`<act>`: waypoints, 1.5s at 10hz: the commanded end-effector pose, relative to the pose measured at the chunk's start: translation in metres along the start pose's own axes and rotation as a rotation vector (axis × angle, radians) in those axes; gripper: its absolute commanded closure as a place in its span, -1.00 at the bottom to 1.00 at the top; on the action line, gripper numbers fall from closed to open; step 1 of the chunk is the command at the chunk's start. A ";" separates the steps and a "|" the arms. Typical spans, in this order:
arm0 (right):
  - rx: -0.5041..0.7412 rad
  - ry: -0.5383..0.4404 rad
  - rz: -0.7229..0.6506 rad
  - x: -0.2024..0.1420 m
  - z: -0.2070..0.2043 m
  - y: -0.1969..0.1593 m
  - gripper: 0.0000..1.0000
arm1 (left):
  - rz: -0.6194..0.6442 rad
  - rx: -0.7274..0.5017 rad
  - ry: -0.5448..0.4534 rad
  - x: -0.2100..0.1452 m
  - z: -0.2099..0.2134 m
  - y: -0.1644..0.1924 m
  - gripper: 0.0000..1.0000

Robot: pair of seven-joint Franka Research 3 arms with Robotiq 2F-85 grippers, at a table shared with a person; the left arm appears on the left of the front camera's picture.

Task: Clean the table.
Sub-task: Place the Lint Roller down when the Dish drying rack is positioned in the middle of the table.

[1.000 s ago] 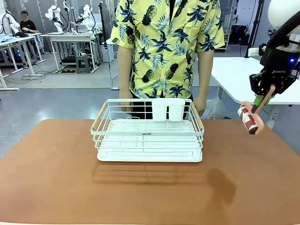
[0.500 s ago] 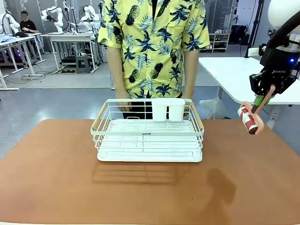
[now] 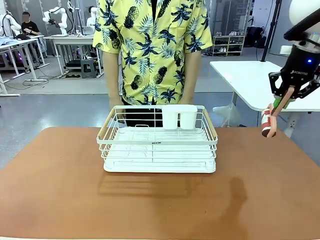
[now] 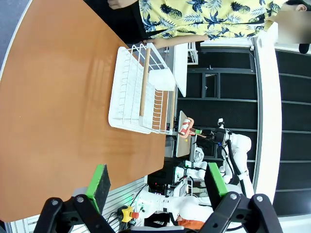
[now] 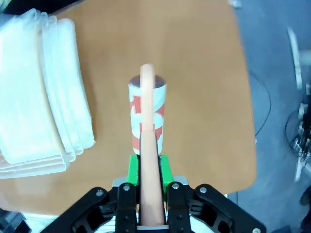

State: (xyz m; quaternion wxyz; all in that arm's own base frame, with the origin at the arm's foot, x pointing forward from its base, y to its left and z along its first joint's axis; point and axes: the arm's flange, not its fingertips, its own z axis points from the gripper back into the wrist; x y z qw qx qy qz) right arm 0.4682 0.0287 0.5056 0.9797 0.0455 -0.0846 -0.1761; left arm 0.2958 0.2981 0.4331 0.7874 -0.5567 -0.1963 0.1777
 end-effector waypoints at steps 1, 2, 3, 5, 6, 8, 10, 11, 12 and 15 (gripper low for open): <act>-0.084 -0.058 -0.412 0.011 -0.003 0.022 0.59 | -0.005 -0.014 -0.005 -0.003 0.001 0.000 -1.00; -0.042 0.004 -0.594 0.020 -0.008 0.028 0.59 | -0.005 -0.014 -0.005 -0.003 0.001 0.000 -1.00; 0.014 0.006 -0.750 0.031 -0.017 0.030 0.59 | -0.005 -0.014 -0.005 -0.003 0.001 0.000 -1.00; 0.169 0.000 -0.977 0.041 -0.037 0.026 0.59 | -0.005 -0.014 -0.005 -0.003 0.001 0.000 -1.00; 0.189 -0.050 -0.984 0.037 -0.046 0.023 0.59 | -0.005 -0.014 -0.005 -0.003 0.001 0.000 -1.00; 0.215 -0.045 -1.034 0.034 -0.064 0.012 0.59 | -0.005 -0.014 -0.005 -0.003 0.001 0.000 -1.00; 0.202 -0.081 -1.023 0.033 -0.061 0.011 0.59 | -0.005 -0.014 -0.005 -0.003 0.001 0.000 -1.00; 0.210 -0.096 -1.024 0.031 -0.063 0.010 0.59 | -0.005 -0.014 -0.005 -0.003 0.001 0.000 -1.00; 0.227 -0.080 -1.049 0.032 -0.073 0.004 0.59 | -0.005 -0.014 -0.005 -0.003 0.001 0.000 -1.00; 0.294 -0.123 -1.111 0.013 -0.118 -0.013 0.59 | -0.005 -0.014 -0.005 -0.003 0.001 0.000 -1.00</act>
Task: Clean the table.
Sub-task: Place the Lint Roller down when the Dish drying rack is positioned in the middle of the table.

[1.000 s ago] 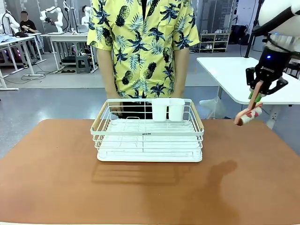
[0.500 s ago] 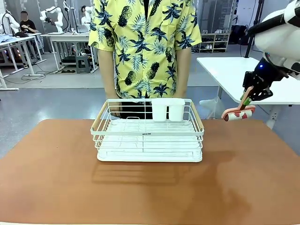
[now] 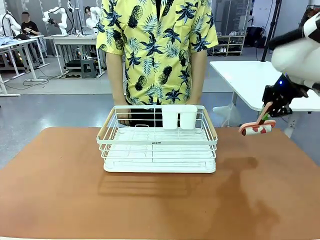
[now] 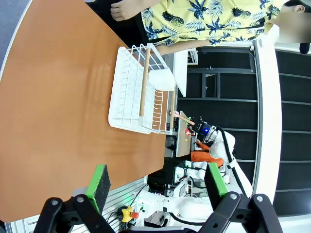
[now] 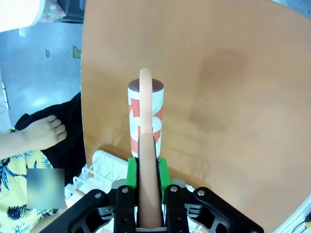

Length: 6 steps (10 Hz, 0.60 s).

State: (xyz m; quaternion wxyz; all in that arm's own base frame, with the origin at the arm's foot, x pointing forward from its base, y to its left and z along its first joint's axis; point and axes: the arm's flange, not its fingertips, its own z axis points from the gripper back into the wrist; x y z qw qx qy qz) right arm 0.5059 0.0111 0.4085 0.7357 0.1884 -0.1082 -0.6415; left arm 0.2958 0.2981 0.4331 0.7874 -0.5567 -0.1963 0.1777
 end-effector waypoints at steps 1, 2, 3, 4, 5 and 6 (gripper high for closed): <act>0.103 -0.026 -0.077 -0.007 -0.024 -0.024 0.59 | -0.005 -0.014 -0.005 -0.003 0.001 0.000 -1.00; 0.124 -0.027 -0.085 -0.008 -0.031 -0.031 0.59 | -0.005 -0.014 -0.005 -0.003 0.001 0.000 -1.00; 0.129 -0.014 -0.094 -0.008 -0.035 -0.035 0.59 | -0.005 -0.014 -0.005 -0.003 0.001 0.000 -1.00; 0.123 -0.002 -0.104 -0.008 -0.039 -0.037 0.59 | -0.005 -0.014 -0.005 -0.003 0.001 0.000 -1.00; 0.089 0.009 -0.122 -0.007 -0.046 -0.039 0.59 | -0.005 -0.014 -0.005 -0.003 0.001 0.000 -1.00; 0.075 0.016 -0.127 -0.007 -0.054 -0.042 0.59 | -0.005 -0.014 -0.005 -0.003 0.001 0.000 -1.00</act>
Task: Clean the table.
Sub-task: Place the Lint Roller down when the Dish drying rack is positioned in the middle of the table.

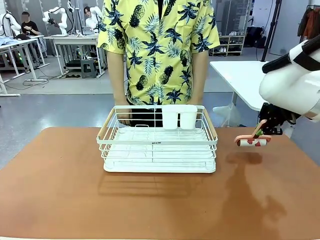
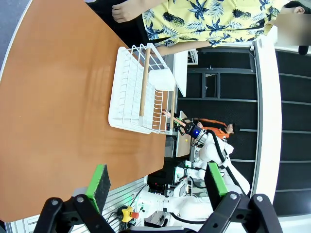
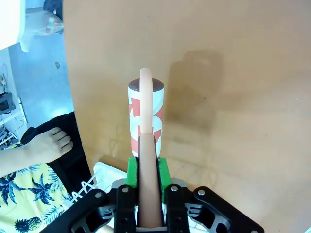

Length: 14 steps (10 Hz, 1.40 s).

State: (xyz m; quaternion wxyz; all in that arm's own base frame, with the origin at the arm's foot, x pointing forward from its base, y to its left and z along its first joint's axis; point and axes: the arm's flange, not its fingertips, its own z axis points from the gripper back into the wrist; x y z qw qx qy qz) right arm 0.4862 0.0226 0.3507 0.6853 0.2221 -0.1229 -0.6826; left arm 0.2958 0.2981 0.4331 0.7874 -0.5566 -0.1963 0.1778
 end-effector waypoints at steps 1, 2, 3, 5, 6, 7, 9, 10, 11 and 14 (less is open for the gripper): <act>0.005 0.019 -0.004 0.004 -0.014 -0.003 0.59 | -0.005 -0.014 -0.005 -0.003 0.001 0.000 -1.00; -0.009 0.044 0.005 0.005 -0.021 -0.007 0.59 | -0.005 -0.014 -0.005 -0.003 0.001 0.000 -1.00; -0.022 0.042 0.000 0.007 -0.026 -0.010 0.59 | -0.005 -0.014 -0.005 -0.003 0.001 0.000 -1.00; -0.026 0.038 0.000 0.008 -0.029 -0.012 0.59 | -0.005 -0.014 -0.005 -0.003 0.001 0.000 -1.00; -0.029 0.042 -0.003 0.008 -0.030 -0.014 0.59 | -0.005 -0.014 -0.005 -0.003 0.001 0.000 -1.00; -0.032 0.042 -0.002 0.008 -0.030 -0.014 0.40 | -0.005 -0.014 -0.005 -0.003 0.001 0.000 -1.00; -0.059 0.048 0.004 0.004 -0.021 -0.016 -0.34 | -0.005 -0.014 -0.005 -0.003 0.001 0.000 -1.00; -0.072 0.037 0.002 0.003 -0.017 -0.018 -0.90 | -0.005 -0.014 -0.005 -0.003 0.001 0.000 -1.00; -0.097 0.041 -0.022 0.005 -0.012 -0.021 -1.00 | -0.005 -0.014 -0.005 -0.003 0.001 0.000 -1.00; -0.191 0.030 0.001 -0.002 0.007 -0.031 -1.00 | -0.005 -0.014 -0.005 -0.003 0.001 0.000 -1.00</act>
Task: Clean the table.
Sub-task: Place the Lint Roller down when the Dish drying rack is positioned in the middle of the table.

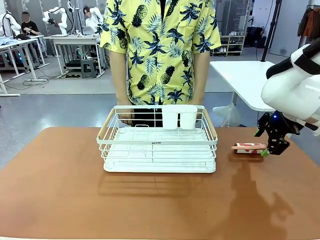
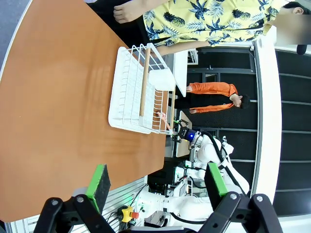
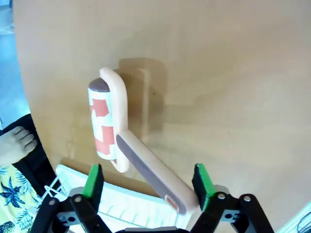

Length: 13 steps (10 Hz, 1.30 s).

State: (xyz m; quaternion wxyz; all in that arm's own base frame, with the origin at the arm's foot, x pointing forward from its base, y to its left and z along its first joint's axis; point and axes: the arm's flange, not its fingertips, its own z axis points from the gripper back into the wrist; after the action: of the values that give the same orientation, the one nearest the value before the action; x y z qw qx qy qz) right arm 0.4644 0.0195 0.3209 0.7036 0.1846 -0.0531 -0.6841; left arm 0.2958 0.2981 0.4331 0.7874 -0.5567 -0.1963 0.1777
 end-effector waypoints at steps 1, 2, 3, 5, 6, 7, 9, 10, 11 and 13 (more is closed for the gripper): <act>-0.056 -0.032 0.002 -0.012 0.030 -0.003 -1.00 | -0.005 -0.014 -0.005 -0.003 0.001 0.000 -1.00; -0.095 -0.037 0.003 -0.014 0.034 -0.004 -1.00 | -0.005 -0.014 -0.005 -0.003 0.001 0.000 -1.00; -0.110 -0.043 0.009 -0.016 0.039 -0.004 -1.00 | -0.005 -0.014 -0.005 -0.003 0.001 0.000 -1.00; -0.128 -0.052 0.012 -0.021 0.048 0.001 -1.00 | -0.005 -0.014 -0.005 -0.003 0.001 0.000 -1.00; -0.137 -0.046 0.010 -0.022 0.050 0.003 -1.00 | -0.005 -0.014 -0.005 -0.003 0.001 0.000 -1.00; -0.140 -0.044 0.004 -0.022 0.049 0.005 -1.00 | -0.005 -0.014 -0.005 -0.003 0.001 0.000 -1.00; -0.112 -0.029 0.042 -0.013 0.042 -0.003 -1.00 | -0.005 -0.014 -0.005 -0.003 0.001 0.000 -1.00; -0.112 -0.029 0.042 -0.013 0.042 -0.003 -1.00 | -0.005 -0.014 -0.005 -0.003 0.001 0.000 -1.00; -0.112 -0.029 0.042 -0.013 0.042 -0.003 -1.00 | -0.005 -0.014 -0.005 -0.003 0.001 0.000 -1.00; -0.112 -0.029 0.042 -0.013 0.042 -0.003 -1.00 | -0.005 -0.014 -0.005 -0.003 0.001 0.000 -1.00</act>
State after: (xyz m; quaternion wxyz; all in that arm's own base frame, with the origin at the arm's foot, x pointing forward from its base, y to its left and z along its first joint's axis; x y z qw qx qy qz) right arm 0.4495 0.0255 0.3642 0.7262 0.1318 -0.0232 -0.6743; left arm 0.2958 0.2981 0.4331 0.7874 -0.5567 -0.1963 0.1777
